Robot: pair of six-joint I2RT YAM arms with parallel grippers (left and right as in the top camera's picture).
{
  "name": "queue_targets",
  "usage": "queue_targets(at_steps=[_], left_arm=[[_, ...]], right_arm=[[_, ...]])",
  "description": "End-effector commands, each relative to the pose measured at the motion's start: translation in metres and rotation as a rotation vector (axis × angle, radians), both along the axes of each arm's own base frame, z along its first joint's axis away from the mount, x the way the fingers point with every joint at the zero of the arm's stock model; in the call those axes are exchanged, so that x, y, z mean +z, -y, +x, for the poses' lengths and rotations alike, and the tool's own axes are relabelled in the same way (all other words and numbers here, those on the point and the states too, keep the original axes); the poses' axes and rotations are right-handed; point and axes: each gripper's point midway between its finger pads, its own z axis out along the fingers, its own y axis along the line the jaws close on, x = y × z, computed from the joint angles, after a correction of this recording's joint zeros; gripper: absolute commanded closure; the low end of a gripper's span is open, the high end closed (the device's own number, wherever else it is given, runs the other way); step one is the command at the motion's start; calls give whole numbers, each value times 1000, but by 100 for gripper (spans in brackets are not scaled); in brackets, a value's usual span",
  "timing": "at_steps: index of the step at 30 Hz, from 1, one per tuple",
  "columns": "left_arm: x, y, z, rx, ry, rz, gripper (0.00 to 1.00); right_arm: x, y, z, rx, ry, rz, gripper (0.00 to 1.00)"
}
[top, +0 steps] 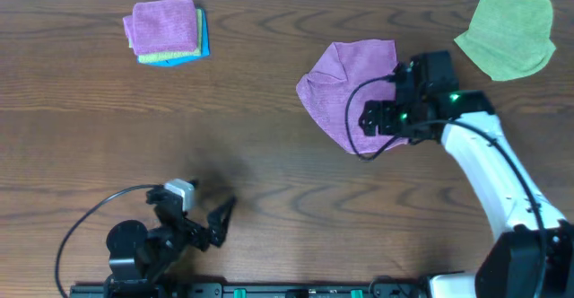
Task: Fold the cloth
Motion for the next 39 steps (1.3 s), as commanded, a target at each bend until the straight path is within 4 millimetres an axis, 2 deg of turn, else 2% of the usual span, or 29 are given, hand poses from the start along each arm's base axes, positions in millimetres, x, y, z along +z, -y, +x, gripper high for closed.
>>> queue_targets(at_steps=[1,4,9,15,20,32,36,39], left_arm=[[17,38,-36,-298,6,-134,5],[18,40,-39,-319,5,-143,5],[23,46,-47,-378,17,-163,5],[61,58,-66,-552,157,-212,5],[76,50,-46,-414,118,-288,5],[79,52,-49,-430,111,-302,5],[66,35,-21,-216,19,-341,5],[52,19,-4,-57,-59,-369,5]], right_arm=[[33,9,12,38,81,-33,8],[46,8,14,43,91,-35,8],[48,8,14,43,95,-34,11],[48,7,14,34,90,-23,8],[48,6,12,22,78,-14,2],[48,7,12,46,88,-31,1],[46,35,16,-92,89,-151,1],[61,45,10,-134,118,-177,1]])
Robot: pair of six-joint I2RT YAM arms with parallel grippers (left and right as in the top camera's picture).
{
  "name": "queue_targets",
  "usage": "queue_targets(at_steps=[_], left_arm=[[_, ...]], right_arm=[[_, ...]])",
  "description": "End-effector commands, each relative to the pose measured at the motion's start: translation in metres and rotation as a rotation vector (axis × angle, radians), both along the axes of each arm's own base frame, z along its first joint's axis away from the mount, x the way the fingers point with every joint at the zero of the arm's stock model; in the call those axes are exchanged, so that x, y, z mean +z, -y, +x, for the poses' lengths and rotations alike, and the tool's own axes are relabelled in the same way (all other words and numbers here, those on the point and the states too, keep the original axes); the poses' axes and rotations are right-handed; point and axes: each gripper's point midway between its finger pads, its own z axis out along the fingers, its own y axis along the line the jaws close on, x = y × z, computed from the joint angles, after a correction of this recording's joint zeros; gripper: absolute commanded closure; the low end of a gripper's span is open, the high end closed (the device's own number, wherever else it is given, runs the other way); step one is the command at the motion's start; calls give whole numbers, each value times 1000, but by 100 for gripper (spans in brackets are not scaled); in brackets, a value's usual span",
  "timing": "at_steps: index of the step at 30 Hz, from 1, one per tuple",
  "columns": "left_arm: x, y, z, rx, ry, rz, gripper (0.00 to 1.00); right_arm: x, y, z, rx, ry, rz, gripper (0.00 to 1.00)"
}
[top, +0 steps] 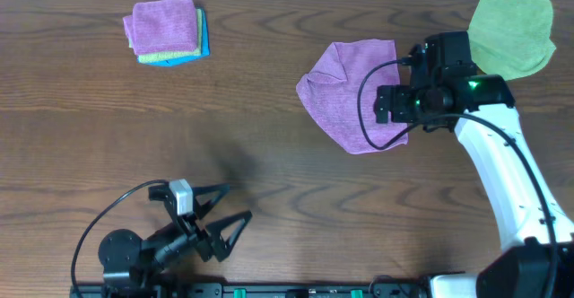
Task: Fold the cloth
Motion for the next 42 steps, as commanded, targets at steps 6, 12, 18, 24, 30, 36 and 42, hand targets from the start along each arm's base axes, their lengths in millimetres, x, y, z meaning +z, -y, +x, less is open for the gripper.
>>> queue_targets(at_steps=[6,12,18,24,30,36,42], left_arm=[[3,-11,16,129,-78,-60,5],[4,10,15,18,-115,-36,4],[-12,39,31,-43,-183,130,4],[-9,100,53,-173,-184,376,5],[-23,136,104,-185,-233,611,5],[-42,149,161,-134,-227,803,5],[-53,144,211,-36,-201,1020,5]], right_arm=[[102,38,-58,-163,244,-80,1],[134,49,-170,-221,355,-27,1],[131,42,-240,-219,479,97,1],[110,23,-255,-149,430,184,1],[78,23,-250,-186,329,184,1],[89,24,-239,-201,393,197,1],[104,25,-226,-203,472,203,1]])
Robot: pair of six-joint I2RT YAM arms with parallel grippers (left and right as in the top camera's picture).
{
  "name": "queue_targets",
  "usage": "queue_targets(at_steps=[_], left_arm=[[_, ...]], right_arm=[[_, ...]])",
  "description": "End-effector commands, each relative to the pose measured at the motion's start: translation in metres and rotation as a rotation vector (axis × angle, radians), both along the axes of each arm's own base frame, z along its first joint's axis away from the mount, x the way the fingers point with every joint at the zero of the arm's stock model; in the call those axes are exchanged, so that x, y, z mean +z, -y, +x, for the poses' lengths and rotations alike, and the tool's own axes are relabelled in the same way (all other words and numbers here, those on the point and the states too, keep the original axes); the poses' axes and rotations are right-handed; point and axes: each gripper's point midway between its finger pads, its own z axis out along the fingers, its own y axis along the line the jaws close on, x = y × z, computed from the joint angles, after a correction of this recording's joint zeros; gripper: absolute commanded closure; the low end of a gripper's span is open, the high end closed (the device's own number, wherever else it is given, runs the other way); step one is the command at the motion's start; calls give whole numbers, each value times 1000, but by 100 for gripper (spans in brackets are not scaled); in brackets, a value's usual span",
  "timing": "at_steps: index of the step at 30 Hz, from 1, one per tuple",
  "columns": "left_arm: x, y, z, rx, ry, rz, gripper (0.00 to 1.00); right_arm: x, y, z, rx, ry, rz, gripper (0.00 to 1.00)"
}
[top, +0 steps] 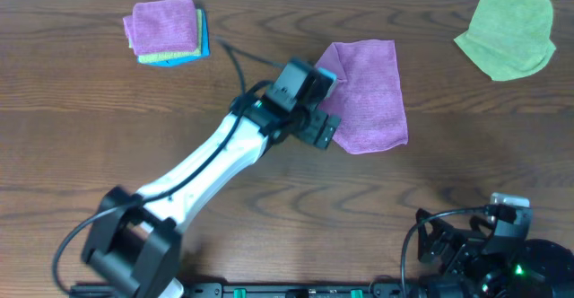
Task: Fold the cloth
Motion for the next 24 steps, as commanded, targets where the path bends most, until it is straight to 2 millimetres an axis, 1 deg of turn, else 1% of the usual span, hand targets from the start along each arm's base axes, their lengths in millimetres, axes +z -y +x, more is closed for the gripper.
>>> queue_targets(at_steps=[1,3,6,8,10,12,15,18,22,24], left_arm=[[5,-12,36,39,123,153,5],[5,-18,51,64,169,216,5],[4,-27,76,81,255,344,5],[-1,-29,86,83,272,393,4],[-10,-28,89,79,258,412,4],[-17,-27,89,89,241,421,5],[-19,-28,88,109,227,415,5],[-28,-24,73,92,146,382,5],[-33,-2,56,13,56,265,5],[-30,16,53,-32,40,173,5]], right_arm=[[3,4,4,-34,16,2,1],[4,6,6,-42,22,-4,1],[-2,8,12,-54,2,-16,1],[-9,7,20,-53,-21,-18,1],[-15,6,25,-53,-48,-22,1],[-20,7,29,-55,-77,-30,1],[-22,8,33,-55,-94,-43,1],[-22,10,36,-65,-92,-53,1],[-21,11,36,-62,-87,-62,1],[-21,13,36,-65,-86,-77,1]])
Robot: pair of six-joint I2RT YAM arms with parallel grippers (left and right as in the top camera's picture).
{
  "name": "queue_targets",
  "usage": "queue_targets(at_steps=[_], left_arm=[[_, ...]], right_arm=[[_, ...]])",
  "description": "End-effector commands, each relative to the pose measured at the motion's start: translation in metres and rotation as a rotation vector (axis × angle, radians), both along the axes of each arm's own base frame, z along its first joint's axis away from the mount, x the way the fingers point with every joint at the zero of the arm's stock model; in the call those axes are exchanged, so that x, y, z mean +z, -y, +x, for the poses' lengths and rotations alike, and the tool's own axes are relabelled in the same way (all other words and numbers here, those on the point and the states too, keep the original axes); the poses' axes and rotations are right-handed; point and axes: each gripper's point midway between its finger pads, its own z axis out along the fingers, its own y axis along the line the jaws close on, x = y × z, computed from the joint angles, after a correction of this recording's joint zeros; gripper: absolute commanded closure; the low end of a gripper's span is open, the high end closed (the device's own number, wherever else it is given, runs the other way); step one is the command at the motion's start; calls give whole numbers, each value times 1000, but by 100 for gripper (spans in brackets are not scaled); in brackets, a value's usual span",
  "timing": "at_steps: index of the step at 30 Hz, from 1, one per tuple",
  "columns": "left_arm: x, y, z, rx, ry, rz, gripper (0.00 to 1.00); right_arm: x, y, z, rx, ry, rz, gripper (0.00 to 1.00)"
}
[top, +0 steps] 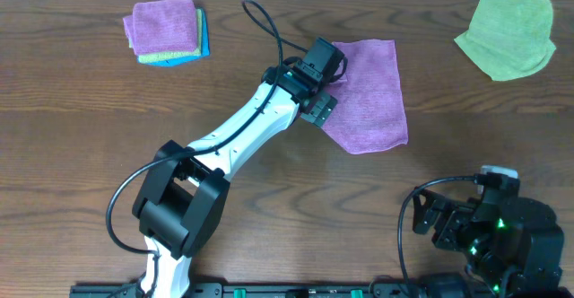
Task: Fold the cloth
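The purple cloth lies spread on the table right of centre, its lower right corner near the middle of the table. My left arm reaches diagonally from the front left. Its left gripper sits over the cloth's left edge and hides the cloth's left part. Whether its fingers are open or closed on the fabric does not show from overhead. My right gripper is drawn back at the front right, away from the cloth, with nothing between its fingers, which look spread.
A stack of folded cloths, purple on top with green and blue below, sits at the back left. A loose green cloth lies at the back right. Black cables loop off both arms.
My left gripper has moved up and slightly right along the cloth's left edge, now covering the folded-over left part that showed before. The right arm has shifted slightly at the front right.
At first my right gripper was on the crumpled purple cloth's right side and the left arm rested at the front left. Then the right gripper sat further right. Later the right arm was back at the front, the cloth lay flatter, and my left gripper was at its left edge, where it still is.
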Motion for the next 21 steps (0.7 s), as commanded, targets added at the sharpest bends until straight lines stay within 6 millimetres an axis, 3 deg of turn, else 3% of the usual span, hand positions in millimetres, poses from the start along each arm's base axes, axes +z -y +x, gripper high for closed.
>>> queue_targets(at_steps=[1,4,7,11,21], left_arm=[[12,35,-7,-75,-44,-171,5],[21,58,4,-121,3,-273,4],[10,67,17,-124,25,-289,0],[-10,68,27,-144,13,-218,0],[-19,58,86,-137,166,-25,3]], right_arm=[[-1,7,1,-22,3,-35,1],[-1,8,2,-18,5,-44,1],[0,9,3,-18,11,-55,1],[1,13,3,-33,14,-75,1],[1,15,4,-41,17,-83,1]])
